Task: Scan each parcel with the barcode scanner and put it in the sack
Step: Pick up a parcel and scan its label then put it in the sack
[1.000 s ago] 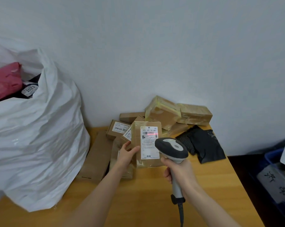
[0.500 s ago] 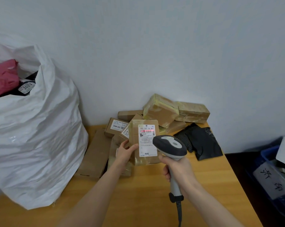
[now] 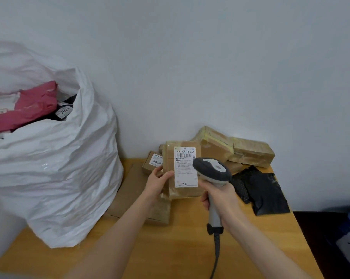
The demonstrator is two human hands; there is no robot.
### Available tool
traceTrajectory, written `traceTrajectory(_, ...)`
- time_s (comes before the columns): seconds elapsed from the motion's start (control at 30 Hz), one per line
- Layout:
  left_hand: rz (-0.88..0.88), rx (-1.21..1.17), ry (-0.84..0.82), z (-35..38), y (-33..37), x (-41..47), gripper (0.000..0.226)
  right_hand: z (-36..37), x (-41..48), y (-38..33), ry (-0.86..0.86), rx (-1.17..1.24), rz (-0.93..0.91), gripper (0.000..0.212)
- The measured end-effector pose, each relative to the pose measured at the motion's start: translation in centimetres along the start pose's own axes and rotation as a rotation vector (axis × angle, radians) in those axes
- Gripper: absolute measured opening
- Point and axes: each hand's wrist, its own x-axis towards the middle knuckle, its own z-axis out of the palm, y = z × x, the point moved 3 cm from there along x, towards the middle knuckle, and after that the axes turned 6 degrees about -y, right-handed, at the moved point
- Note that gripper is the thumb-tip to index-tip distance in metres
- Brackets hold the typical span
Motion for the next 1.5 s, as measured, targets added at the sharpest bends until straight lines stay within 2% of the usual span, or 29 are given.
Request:
traceTrajectory(0.23,0.215,0.031,0.218,-7.2,11.4,-4.2,0.056,8.8,4.7,-8.5,-0.236,0.012,-0.146,0.012)
traceTrajectory(0.43,0.396,0.038,0.456,-18.3,22.7,-7.9,0.055,20.1,6.5,-15.9,-0.378,0.04,-0.271,0.016)
traceTrajectory(0.57,0.452,0.012,0.593,-27.2,28.9,-8.1,0.056,27.3,8.7,-20.1,-0.41,0.052,-0.314,0.015)
traceTrajectory(0.67,0.392,0.036,0.671,-34.8,32.4,-6.5,0.058,33.0,11.1,-22.1,-0.424,0.05,-0.344,0.013)
traceTrajectory(0.8,0.047,0.122,0.668,-42.9,33.3,-2.7,0.049,39.1,14.7,-23.1,-0.41,0.034,-0.335,0.012)
traceTrajectory(0.87,-0.028,0.098,0.652,-45.3,33.1,-0.1,0.044,41.3,16.3,-23.0,-0.404,0.013,-0.327,0.012)
traceTrajectory(0.93,-0.011,0.059,0.622,-46.5,33.6,2.2,0.04,43.0,17.8,-22.6,-0.393,-0.01,-0.313,0.011)
traceTrajectory(1.0,0.149,0.056,0.625,-46.9,34.8,4.5,0.04,44.1,19.0,-22.3,-0.373,-0.031,-0.296,0.01)
traceTrajectory(1.03,0.262,0.167,0.665,-47.2,35.5,5.5,0.05,44.6,19.5,-22.2,-0.364,-0.038,-0.288,0.01)
traceTrajectory(1.07,0.348,0.379,0.668,-47.0,36.1,6.0,0.062,45.1,19.9,-22.1,-0.359,-0.042,-0.281,0.01)
traceTrajectory(1.1,0.397,0.639,0.597,-46.4,36.6,6.4,0.069,45.5,20.2,-22.1,-0.357,-0.045,-0.276,0.01)
traceTrajectory(1.17,0.35,1.18,0.368,-44.8,36.5,7.1,0.074,46.2,20.7,-22.0,-0.358,-0.05,-0.269,0.009)
traceTrajectory(1.23,0.245,1.542,0.339,-44.4,35.6,8.2,0.067,46.9,21.1,-21.9,-0.362,-0.053,-0.26,0.007)
traceTrajectory(1.3,0.232,1.625,0.421,-44.4,34.7,9.3,0.06,47.3,21.2,-21.9,-0.362,-0.057,-0.25,0.007)
traceTrajectory(1.5,0.142,1.667,0.534,-46.2,33.4,11.7,0.057,46.7,22.0,-21.4,-0.362,-0.074,-0.227,0.011)
